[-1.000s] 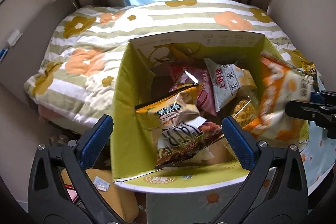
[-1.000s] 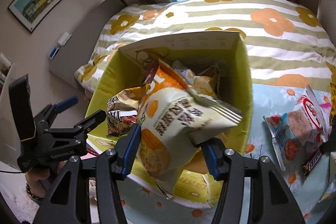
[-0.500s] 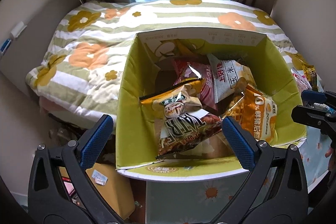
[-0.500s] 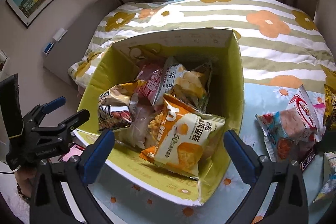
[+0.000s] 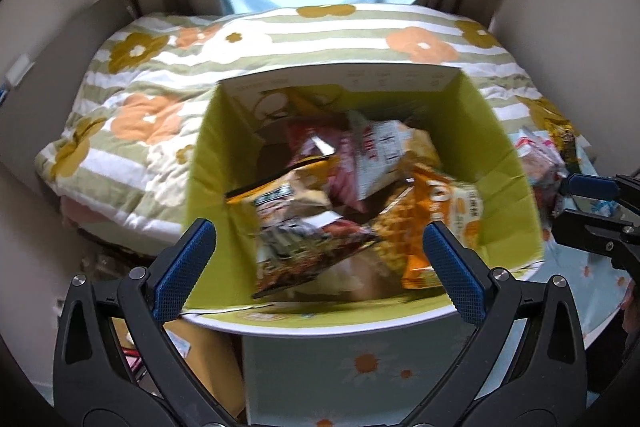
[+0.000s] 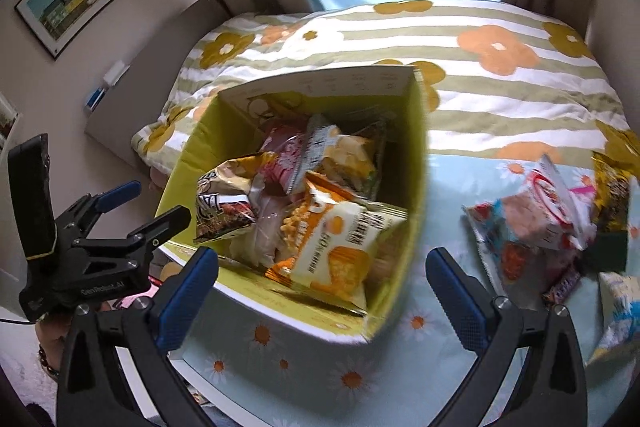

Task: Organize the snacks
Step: 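Grasp the Oishi bag with the left tool while the right tool grasps the gold Pillows bag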

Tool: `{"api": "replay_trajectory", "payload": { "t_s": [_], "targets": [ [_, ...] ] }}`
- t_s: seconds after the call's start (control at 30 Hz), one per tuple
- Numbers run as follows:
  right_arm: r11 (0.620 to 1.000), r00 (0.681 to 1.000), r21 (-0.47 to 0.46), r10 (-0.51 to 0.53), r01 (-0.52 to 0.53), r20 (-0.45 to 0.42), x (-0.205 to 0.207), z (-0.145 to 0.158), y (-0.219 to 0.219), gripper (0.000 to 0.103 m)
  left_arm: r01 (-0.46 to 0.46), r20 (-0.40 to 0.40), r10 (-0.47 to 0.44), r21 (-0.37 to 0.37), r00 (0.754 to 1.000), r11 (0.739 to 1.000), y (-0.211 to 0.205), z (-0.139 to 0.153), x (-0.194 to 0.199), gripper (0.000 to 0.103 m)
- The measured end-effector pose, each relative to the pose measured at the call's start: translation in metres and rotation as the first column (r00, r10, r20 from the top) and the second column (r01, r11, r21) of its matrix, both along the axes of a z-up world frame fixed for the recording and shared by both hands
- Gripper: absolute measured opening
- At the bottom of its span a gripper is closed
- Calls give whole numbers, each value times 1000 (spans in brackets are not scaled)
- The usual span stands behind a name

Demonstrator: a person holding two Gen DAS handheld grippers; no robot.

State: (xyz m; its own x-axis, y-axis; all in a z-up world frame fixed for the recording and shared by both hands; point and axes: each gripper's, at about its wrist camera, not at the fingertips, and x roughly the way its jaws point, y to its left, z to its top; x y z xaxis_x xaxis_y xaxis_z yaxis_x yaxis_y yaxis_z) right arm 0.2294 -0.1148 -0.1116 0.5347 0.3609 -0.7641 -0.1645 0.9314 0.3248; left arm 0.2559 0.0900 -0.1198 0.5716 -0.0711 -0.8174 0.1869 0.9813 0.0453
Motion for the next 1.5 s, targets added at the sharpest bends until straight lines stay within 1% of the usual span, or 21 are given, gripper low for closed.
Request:
{"api": "replay_trajectory", "payload": {
  "t_s": [0.17,0.3,0.4,0.53,0.67,0.77,0.87,1.0,1.07,1.17,1.23,1.33,1.37,1.4,1.43,1.5],
  "targets": [
    [998,998,1,-62,62,23,-20,13,-32,103,48,15,-48,-15,999,999,-32,10,-3,103],
    [994,992,2,-111,111,52,-36,24,-68,103,90,32,-90,-13,995,996,-64,19,-10,103],
    [990,988,-4,-141,141,68,-45,32,-99,103,124,40,-123,-11,992,992,-95,23,-13,103],
    [986,982,-35,-161,165,98,-54,42,-148,103,164,51,-164,1,985,986,-147,25,-17,103],
    [985,983,-70,-147,156,114,-56,48,-193,103,192,32,-192,18,981,981,-207,17,-17,103],
    [982,982,-119,-128,145,141,-55,54,-221,103,198,5,-199,35,980,980,-248,7,-9,103],
    [977,983,-161,-120,143,142,-45,51,-246,103,204,-14,-204,67,979,977,-278,-3,1,103],
    [971,983,-172,-145,163,112,-24,37,-279,103,234,-65,-228,121,971,965,-308,-22,18,103],
    [967,981,-180,-167,182,95,-13,28,-292,103,260,-111,-244,163,963,952,-319,-35,28,103],
    [964,980,-179,-191,197,51,3,9,-309,103,311,-173,-276,229,946,922,-330,-54,41,103],
    [962,979,-183,-201,201,19,12,-2,-317,103,352,-228,-297,262,927,898,-337,-70,50,103],
    [963,978,-181,-209,201,-26,22,-21,-322,103,406,-293,-325,278,899,871,-343,-89,59,103],
    [962,977,-186,-212,201,-40,26,-27,-323,103,428,-325,-335,278,884,860,-346,-97,64,103],
    [960,976,-197,-213,199,-54,29,-33,-323,103,441,-342,-341,277,876,854,-346,-101,67,103],
    [959,975,-207,-213,194,-69,33,-39,-324,103,461,-374,-346,281,860,842,-348,-109,70,103],
    [960,973,-212,-209,184,-98,37,-51,-323,103,490,-409,-353,300,841,819,-352,-119,74,103]
  ]
}}
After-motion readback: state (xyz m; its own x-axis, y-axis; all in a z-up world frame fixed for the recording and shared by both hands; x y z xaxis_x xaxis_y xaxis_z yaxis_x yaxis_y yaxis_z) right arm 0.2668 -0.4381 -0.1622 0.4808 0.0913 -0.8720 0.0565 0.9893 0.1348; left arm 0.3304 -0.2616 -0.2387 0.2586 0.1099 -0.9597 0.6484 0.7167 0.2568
